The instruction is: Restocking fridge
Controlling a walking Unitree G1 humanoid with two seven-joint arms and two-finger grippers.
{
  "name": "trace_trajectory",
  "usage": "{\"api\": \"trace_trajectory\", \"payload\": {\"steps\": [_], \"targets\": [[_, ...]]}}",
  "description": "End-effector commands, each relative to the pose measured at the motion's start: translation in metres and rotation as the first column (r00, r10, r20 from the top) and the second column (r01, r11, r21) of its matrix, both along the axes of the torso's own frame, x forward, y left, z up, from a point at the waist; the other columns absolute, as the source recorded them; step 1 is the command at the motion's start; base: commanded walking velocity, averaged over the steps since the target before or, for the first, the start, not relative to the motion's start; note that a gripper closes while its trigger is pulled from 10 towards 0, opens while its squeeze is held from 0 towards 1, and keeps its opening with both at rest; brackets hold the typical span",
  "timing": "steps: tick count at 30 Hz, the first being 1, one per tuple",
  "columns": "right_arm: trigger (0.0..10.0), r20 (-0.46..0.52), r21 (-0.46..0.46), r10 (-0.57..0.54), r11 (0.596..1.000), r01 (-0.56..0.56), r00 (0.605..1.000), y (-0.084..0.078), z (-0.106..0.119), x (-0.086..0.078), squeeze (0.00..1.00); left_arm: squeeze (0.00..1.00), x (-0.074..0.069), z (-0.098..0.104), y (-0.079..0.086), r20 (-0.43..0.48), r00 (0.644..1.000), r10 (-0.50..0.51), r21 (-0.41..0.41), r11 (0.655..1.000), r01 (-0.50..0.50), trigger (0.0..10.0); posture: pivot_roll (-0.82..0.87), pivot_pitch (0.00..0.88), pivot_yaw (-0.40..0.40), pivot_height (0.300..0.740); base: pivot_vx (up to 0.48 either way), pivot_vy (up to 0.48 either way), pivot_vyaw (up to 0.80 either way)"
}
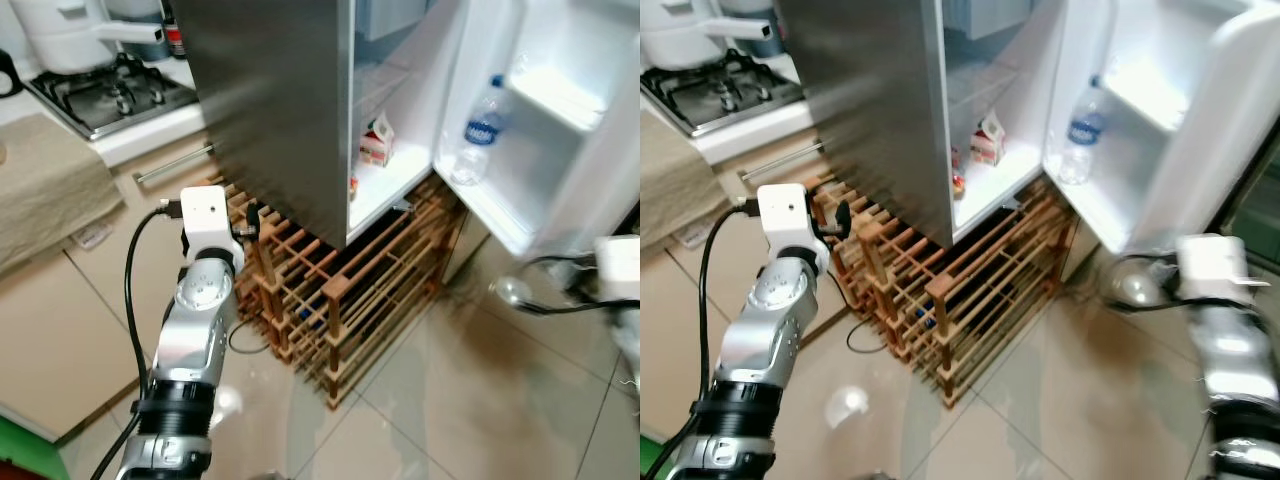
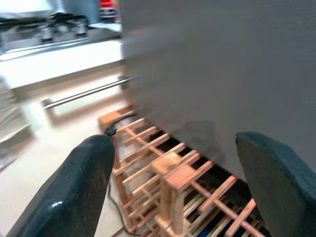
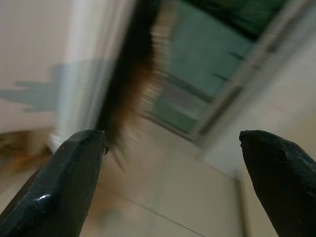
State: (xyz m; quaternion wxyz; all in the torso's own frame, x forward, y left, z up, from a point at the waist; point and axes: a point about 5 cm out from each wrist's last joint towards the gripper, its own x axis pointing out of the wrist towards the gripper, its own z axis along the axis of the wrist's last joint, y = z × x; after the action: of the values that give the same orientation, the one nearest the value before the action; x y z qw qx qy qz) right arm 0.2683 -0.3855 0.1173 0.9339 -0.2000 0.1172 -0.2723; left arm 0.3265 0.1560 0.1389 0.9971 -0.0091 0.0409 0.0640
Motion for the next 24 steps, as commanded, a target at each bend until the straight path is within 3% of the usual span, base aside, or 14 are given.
{"api": "trace_trajectory", "payload": {"steps": [1,2,3,4,7,8,10,12,17,20,21,22,23,24], "targets": [[10.0,0.174,0.02,0.065,0.997,-0.069,0.983,0.015,0.02,0.013,0.0,0.0,0.003,0.0,-0.006,-0.002,1.0,-0.028,-0.002,1.0,0.028,10.0,-0.09,0.0,0.086,0.74,0.0,0.0,0.0],[10.0,0.174,0.02,0.065,0.997,-0.069,0.983,0.015,0.02,0.013,0.0,0.0,0.003,0.0,-0.006,-0.002,1.0,-0.028,-0.002,1.0,0.028,10.0,-0.09,0.0,0.086,0.74,0.0,0.0,0.0],[10.0,0.227,0.029,0.123,0.991,-0.133,0.966,0.027,0.024,0.018,0.0,0.0,0.003,0.0,-0.006,-0.002,1.0,-0.03,-0.002,1.0,0.03,10.0,-0.09,0.0,0.086,0.74,0.0,0.0,0.0],[10.0,0.262,0.037,0.197,0.976,-0.214,0.945,0.045,0.024,0.026,0.0,0.0,0.003,0.001,-0.007,0.001,0.999,-0.033,-0.004,0.999,0.033,10.0,-0.09,0.0,0.088,0.74,0.0,0.0,0.0],[10.0,0.342,0.104,0.397,0.885,-0.455,0.851,0.12,0.014,0.039,0.0,0.0,0.006,0.004,-0.009,0.026,0.998,-0.055,-0.014,0.998,0.055,10.0,-0.09,0.0,0.087,0.74,0.0,0.0,0.2],[10.0,0.342,0.104,0.397,0.885,-0.455,0.851,0.12,0.014,0.039,0.0,0.0,0.006,0.004,-0.009,0.026,0.998,-0.055,-0.014,0.998,0.055,10.0,-0.09,0.0,0.087,0.74,0.0,0.0,0.59],[10.0,0.352,0.155,0.481,0.816,-0.557,0.803,0.161,0.004,0.039,0.0,0.0,0.008,0.005,-0.005,0.048,0.994,-0.096,0.013,0.995,0.096,10.0,-0.09,0.0,0.084,0.74,0.0,0.0,0.6],[10.0,0.368,0.199,0.52,0.766,-0.611,0.771,0.186,-0.002,0.037,0.0,0.0,0.009,0.003,0.007,0.042,0.995,-0.086,0.049,0.995,0.083,10.0,-0.08,0.0,0.077,0.74,0.0,0.0,0.57],[10.0,0.389,0.302,0.524,0.704,-0.642,0.757,0.206,-0.012,0.038,0.0,0.0,0.004,-0.013,0.031,-0.002,1.0,-0.011,0.114,0.993,0.011,10.0,-0.07,0.0,0.091,0.74,0.0,0.0,0.55],[10.0,0.401,0.338,0.503,0.696,-0.634,0.765,0.206,-0.012,0.038,0.0,0.0,-0.016,-0.041,0.05,-0.102,0.992,0.07,0.108,0.992,-0.059,10.0,-0.07,0.0,0.087,0.74,0.0,0.0,0.55],[10.0,0.39,0.347,0.499,0.7,-0.625,0.774,0.203,-0.015,0.035,0.0,0.0,-0.025,-0.046,0.049,-0.097,0.995,-0.023,0.118,0.992,0.035,10.0,-0.06,0.0,0.086,0.74,0.0,0.0,0.55],[10.0,0.39,0.347,0.499,0.7,-0.625,0.774,0.203,-0.015,0.035,0.0,0.0,-0.025,-0.046,0.049,-0.097,0.995,-0.023,0.118,0.992,0.035,10.0,-0.06,0.0,0.086,0.74,0.0,0.0,0.55],[10.0,0.372,0.34,0.51,0.702,-0.625,0.775,0.201,-0.018,0.032,0.0,0.0,-0.03,-0.043,0.033,-0.07,0.973,-0.219,0.156,0.961,0.227,10.0,-0.06,0.0,0.075,0.74,0.0,0.0,0.55],[10.0,0.363,0.34,0.511,0.706,-0.621,0.78,0.199,-0.019,0.032,0.0,0.0,-0.032,-0.043,0.026,-0.069,0.956,-0.285,0.198,0.935,0.293,10.0,-0.05,0.0,0.07,0.74,0.0,0.0,0.55]]}}
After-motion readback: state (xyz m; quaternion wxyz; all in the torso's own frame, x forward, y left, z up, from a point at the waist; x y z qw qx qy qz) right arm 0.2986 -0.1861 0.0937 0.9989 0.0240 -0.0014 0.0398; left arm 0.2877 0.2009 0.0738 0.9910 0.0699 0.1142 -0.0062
